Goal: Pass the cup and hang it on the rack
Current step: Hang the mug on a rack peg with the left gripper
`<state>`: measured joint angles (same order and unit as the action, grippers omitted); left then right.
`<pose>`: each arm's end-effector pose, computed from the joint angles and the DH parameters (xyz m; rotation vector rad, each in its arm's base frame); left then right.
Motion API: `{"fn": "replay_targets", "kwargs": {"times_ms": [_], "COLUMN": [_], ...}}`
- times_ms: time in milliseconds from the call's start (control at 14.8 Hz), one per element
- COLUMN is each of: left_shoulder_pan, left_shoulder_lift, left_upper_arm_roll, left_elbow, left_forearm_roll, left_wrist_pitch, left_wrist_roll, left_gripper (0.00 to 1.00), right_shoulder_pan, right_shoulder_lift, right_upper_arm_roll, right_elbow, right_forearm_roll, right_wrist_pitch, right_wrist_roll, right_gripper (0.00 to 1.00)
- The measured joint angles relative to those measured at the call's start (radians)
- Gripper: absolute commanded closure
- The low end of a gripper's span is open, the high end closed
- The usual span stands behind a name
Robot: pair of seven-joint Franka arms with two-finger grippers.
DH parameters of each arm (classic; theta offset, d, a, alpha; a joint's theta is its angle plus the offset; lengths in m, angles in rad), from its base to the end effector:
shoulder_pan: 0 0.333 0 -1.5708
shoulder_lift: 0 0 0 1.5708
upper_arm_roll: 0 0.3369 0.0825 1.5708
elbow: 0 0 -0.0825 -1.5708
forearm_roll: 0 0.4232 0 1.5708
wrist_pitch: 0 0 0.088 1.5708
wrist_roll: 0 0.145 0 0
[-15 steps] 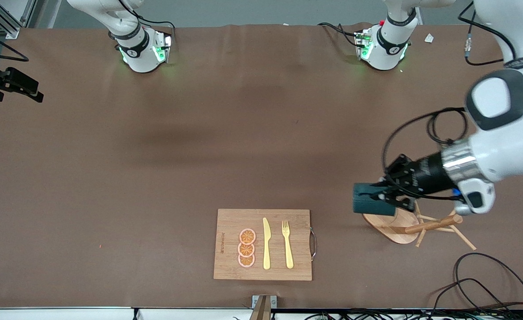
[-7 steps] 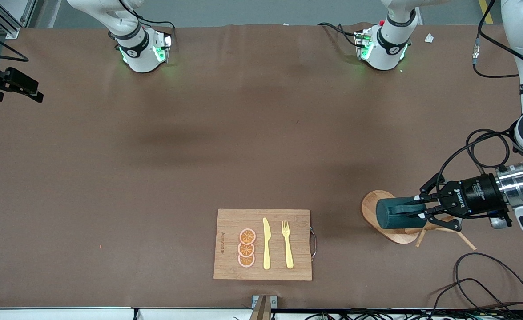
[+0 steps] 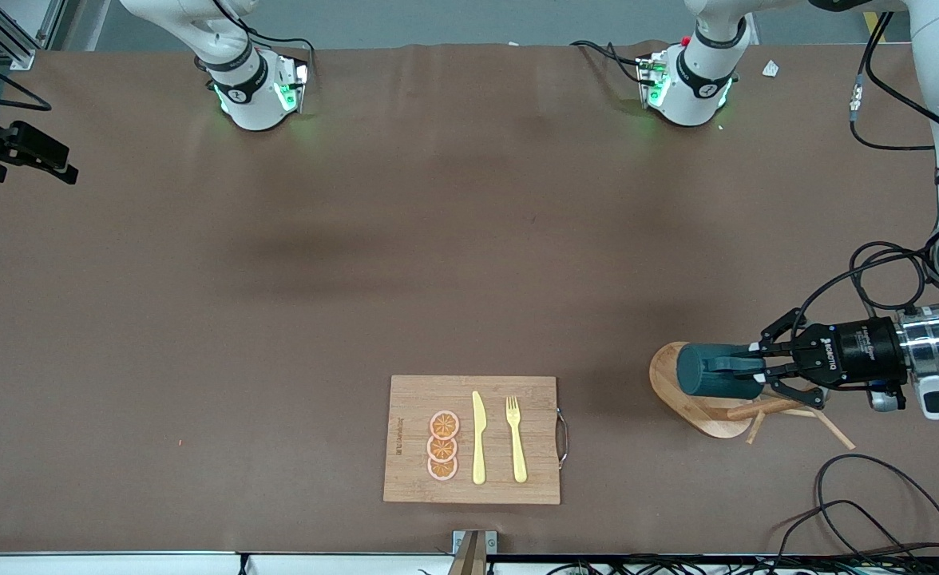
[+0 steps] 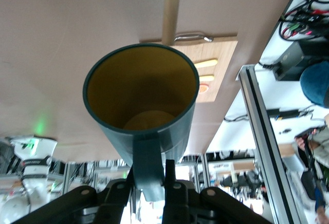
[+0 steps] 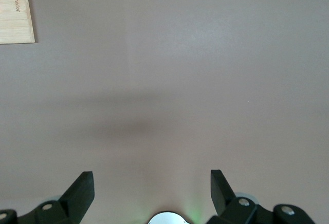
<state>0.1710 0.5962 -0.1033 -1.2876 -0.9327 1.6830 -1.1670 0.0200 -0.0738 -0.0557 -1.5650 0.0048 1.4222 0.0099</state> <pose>0.7654 -0.0382 0.4136 1.6972 1.5206 -0.8219 0.5502 -0.0201 0.6402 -3.1292 0.0700 0.1080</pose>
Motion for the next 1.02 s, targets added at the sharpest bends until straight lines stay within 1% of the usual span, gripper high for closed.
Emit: {"fn": "replay_targets", "kwargs": {"times_ms": [203,1015], "left_shoulder_pan": [0.033,0.08], "left_shoulder_lift": [0.027,0.061], "left_upper_arm_roll": [0.0,-0.001], "left_elbow": [0.0,0.0], "left_forearm_roll": [-0.017,-0.025], "left_wrist_pitch": [-0.034,-0.036], "left_wrist_roll": [0.05,0.116], "left_gripper": [1.0,1.0], "right_shoulder_pan": [0.0,0.0], "right_shoulder_lift": [0.0,0.0], "right_upper_arm_roll": [0.0,0.0], "right_elbow": [0.0,0.0], "right_forearm_roll": [0.0,0.0], "right_wrist_pitch": [0.0,0.0], "right_wrist_roll": [0.0,0.0], "right_gripper": [0.0,0.0]}}
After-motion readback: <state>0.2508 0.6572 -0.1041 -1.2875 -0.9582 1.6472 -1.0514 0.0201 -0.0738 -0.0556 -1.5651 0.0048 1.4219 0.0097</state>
